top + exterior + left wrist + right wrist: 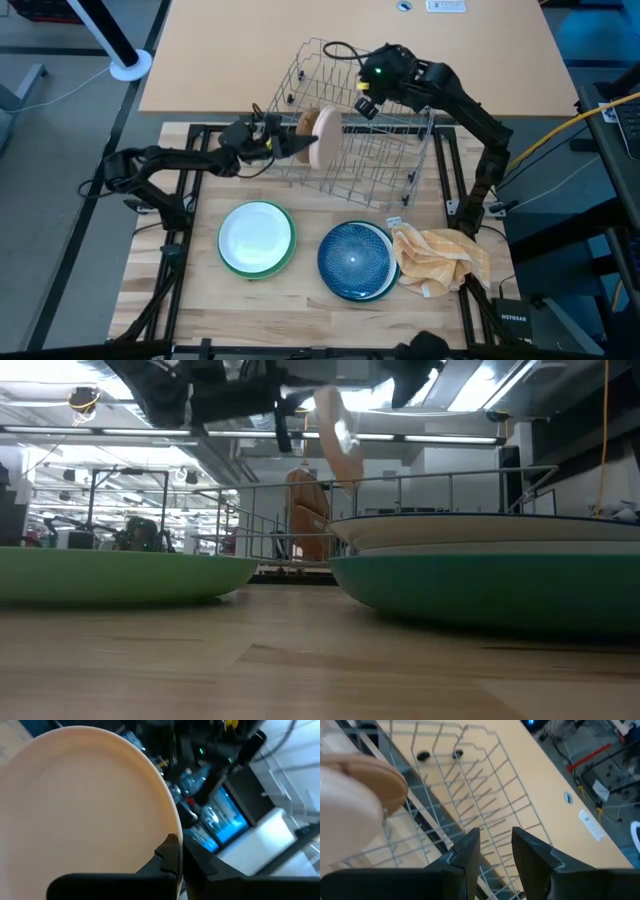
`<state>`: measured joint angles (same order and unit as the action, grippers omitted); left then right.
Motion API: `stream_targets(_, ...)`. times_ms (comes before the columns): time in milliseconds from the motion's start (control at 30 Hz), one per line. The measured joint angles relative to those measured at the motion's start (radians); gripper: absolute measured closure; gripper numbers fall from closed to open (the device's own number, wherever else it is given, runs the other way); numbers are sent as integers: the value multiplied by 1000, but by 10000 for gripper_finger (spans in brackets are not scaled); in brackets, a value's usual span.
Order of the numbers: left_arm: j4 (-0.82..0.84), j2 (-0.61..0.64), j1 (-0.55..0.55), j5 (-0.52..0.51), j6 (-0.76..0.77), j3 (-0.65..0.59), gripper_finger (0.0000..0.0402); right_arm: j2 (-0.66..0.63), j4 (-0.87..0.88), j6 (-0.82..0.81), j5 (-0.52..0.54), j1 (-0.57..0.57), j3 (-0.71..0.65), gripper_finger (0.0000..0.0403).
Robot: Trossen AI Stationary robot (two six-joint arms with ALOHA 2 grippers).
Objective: Sort dishes
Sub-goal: Put the light orange plate in the dish rack
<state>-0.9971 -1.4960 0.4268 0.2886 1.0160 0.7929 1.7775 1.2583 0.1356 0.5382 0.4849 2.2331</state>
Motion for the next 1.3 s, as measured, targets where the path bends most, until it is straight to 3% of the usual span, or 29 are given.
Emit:
stream_targets(467,-51,-73,59,0,52,0,401,1,-273,36,-9,75,-328,286)
stream_targets(700,-103,-93,49,14,56,26,401,1,-317,53,-8,81,-345,286)
stream_targets(1067,51,-99,44,21,-32,79,401,1,-381,79,-8,79,-345,286)
stream_targets(1300,33,-173,44,20,11,80,401,1,-377,80,-9,79,-345,286)
